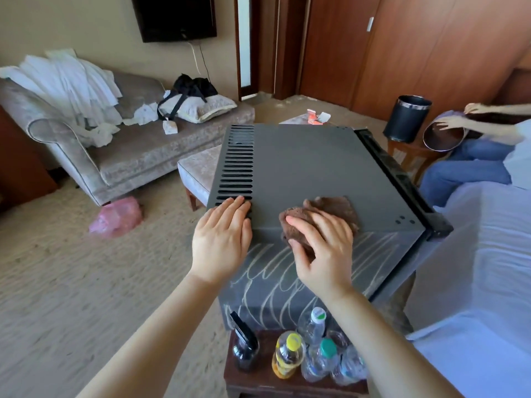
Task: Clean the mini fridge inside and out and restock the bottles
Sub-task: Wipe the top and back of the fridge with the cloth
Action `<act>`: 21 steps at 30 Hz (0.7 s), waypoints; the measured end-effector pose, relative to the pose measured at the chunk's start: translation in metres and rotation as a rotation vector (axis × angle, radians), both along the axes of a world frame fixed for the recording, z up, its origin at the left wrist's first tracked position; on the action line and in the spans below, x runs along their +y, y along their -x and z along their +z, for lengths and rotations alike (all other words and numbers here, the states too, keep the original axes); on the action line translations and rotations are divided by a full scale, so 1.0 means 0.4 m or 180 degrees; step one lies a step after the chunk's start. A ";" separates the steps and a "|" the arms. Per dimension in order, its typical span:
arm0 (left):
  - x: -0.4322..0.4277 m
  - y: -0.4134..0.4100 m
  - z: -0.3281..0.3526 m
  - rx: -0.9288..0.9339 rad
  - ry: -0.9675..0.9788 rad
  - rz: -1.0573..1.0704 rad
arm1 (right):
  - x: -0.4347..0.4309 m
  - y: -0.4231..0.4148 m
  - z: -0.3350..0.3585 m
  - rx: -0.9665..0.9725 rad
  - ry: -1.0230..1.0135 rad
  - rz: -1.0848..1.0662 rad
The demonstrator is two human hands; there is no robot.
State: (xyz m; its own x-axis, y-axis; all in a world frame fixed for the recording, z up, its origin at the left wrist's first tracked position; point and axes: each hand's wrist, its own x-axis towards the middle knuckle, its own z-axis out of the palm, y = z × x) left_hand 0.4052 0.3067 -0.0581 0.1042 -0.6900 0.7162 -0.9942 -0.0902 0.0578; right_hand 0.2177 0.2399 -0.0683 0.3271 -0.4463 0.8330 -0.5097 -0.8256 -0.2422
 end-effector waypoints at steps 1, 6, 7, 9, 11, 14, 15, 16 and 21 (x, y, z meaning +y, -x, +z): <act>-0.004 0.000 -0.006 -0.0042 0.0149 0.0003 | 0.003 -0.007 -0.006 -0.0077 0.0067 -0.0041; -0.026 0.000 -0.024 -0.0200 0.0838 0.0057 | 0.007 -0.035 -0.034 -0.0202 0.0364 -0.0321; -0.032 -0.002 -0.041 -0.0304 0.0976 0.0076 | 0.005 -0.036 -0.049 -0.0195 0.0488 -0.0375; -0.039 -0.009 -0.031 -0.0367 0.1085 0.0212 | -0.009 -0.033 -0.034 -0.0132 0.0578 -0.0366; -0.042 -0.003 -0.029 -0.0469 0.1323 0.0540 | -0.017 -0.030 -0.032 -0.0096 0.0778 -0.0333; -0.042 0.022 -0.025 -0.0438 0.1346 0.0657 | -0.032 -0.032 -0.039 -0.0003 0.0946 -0.0358; -0.046 0.023 -0.034 -0.0412 0.1329 0.0607 | -0.033 -0.031 -0.043 -0.0014 0.0963 -0.0354; -0.052 0.016 -0.043 -0.0371 0.1326 0.0570 | -0.033 -0.030 -0.047 -0.0009 0.0967 -0.0355; -0.045 0.001 -0.045 -0.0335 0.1450 0.0366 | -0.023 -0.018 -0.054 0.0026 0.0875 -0.0290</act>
State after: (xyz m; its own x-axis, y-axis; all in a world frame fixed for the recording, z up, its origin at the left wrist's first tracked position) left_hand 0.4046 0.2887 -0.0763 0.0724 -0.2919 0.9537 -0.9818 -0.1890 0.0167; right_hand 0.2248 0.2307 -0.0898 0.3032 -0.2321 0.9242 -0.5859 -0.8103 -0.0113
